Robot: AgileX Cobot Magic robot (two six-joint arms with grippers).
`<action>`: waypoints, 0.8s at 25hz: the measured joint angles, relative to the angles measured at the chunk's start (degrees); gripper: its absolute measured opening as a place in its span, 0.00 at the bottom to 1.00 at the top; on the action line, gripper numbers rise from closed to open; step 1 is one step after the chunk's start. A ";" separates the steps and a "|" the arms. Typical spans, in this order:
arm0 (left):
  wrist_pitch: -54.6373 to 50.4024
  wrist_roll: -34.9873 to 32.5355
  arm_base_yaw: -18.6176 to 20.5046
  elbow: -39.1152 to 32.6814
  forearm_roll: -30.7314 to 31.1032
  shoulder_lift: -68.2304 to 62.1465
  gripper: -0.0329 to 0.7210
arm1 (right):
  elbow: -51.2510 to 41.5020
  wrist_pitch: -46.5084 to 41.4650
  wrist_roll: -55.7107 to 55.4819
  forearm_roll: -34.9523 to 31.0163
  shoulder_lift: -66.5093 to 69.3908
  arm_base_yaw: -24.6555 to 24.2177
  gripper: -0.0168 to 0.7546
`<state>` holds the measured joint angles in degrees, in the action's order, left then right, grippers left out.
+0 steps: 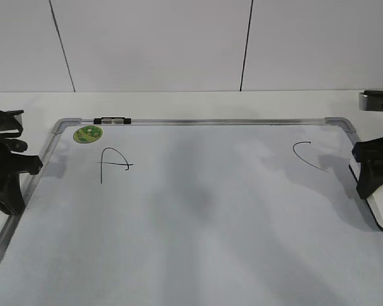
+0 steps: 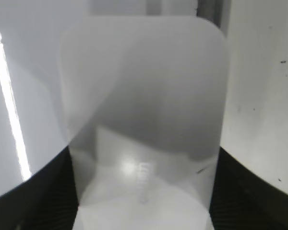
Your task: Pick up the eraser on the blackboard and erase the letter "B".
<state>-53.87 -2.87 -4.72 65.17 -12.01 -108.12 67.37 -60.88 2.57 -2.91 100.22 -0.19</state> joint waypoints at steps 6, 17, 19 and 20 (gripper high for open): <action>0.00 0.00 0.00 0.00 0.00 0.00 0.07 | 0.48 1.33 0.25 0.62 2.26 0.00 0.71; 0.00 0.00 0.00 0.00 0.00 0.00 0.07 | 0.48 1.85 0.33 1.18 5.47 0.00 0.71; 0.00 0.00 0.00 0.00 0.00 0.00 0.07 | 0.48 1.85 0.33 1.18 5.47 0.00 0.71; 0.00 0.00 0.00 0.00 0.00 0.00 0.07 | 0.48 1.85 0.33 1.18 5.47 0.00 0.71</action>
<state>-53.87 -2.87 -4.72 65.17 -12.01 -108.12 67.85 -59.03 2.90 -1.73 105.69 -0.19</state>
